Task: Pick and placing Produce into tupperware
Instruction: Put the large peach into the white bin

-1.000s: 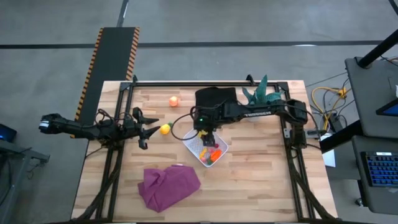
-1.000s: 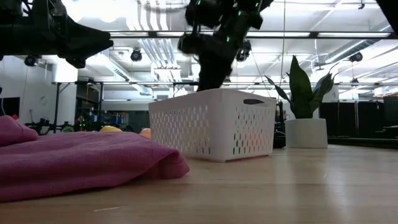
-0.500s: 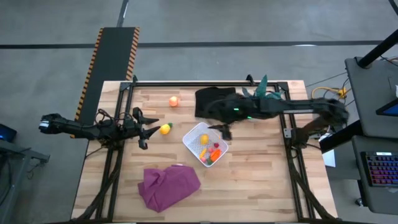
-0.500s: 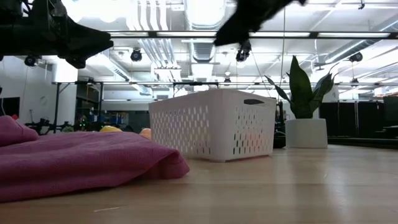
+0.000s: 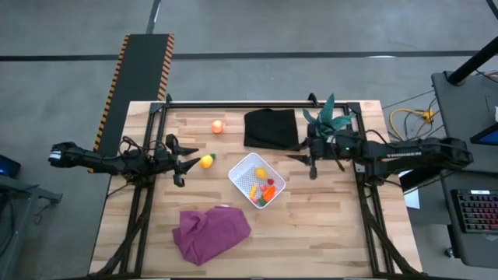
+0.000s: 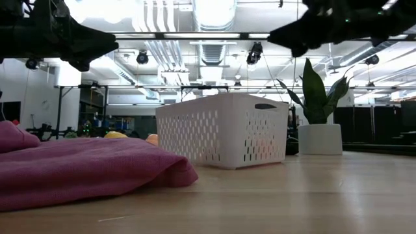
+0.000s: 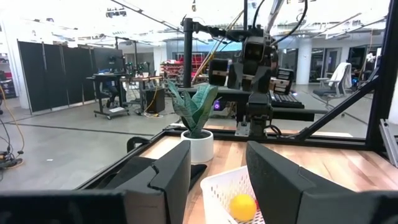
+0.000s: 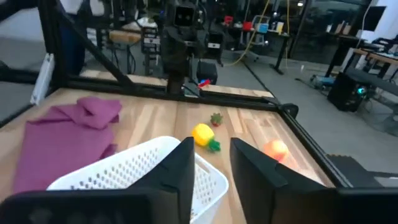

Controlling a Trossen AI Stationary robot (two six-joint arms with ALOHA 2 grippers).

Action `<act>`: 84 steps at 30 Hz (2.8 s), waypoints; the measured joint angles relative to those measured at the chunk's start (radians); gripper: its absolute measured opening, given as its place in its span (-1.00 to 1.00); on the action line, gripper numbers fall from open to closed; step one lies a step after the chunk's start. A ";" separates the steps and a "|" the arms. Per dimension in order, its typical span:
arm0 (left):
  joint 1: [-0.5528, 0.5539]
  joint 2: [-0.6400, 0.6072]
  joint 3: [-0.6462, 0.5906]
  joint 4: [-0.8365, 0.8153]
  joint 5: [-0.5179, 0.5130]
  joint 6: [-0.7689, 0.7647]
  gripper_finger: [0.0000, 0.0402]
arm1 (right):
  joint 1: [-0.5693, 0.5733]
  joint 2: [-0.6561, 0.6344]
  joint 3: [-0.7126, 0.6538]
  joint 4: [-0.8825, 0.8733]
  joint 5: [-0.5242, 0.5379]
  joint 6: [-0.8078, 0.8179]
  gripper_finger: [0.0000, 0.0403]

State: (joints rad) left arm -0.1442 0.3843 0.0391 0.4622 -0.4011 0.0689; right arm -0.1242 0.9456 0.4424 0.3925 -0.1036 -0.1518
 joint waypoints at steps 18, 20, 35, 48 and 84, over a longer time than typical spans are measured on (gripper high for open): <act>0.000 0.004 0.000 0.000 0.000 0.045 -0.29 | 0.047 -0.439 -0.246 -0.105 -0.054 0.162 -0.96; 0.000 0.005 0.000 0.001 0.000 0.019 -0.29 | 0.047 -0.442 -0.250 -0.093 -0.038 0.159 -0.96; 0.015 0.135 0.155 0.004 -0.134 0.035 0.11 | 0.047 -0.335 -0.127 -0.207 0.011 0.151 -0.43; 0.148 0.496 0.522 -0.350 -0.291 0.079 0.67 | 0.047 -0.284 -0.104 -0.220 0.027 0.134 0.14; 0.701 1.202 1.245 -1.365 0.190 0.406 0.68 | 0.047 -0.282 -0.104 -0.262 0.027 0.061 0.22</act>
State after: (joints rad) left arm 0.5564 1.5866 1.2840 -0.9024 -0.2108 0.4746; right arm -0.0770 0.6640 0.3386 0.1301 -0.0761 -0.0908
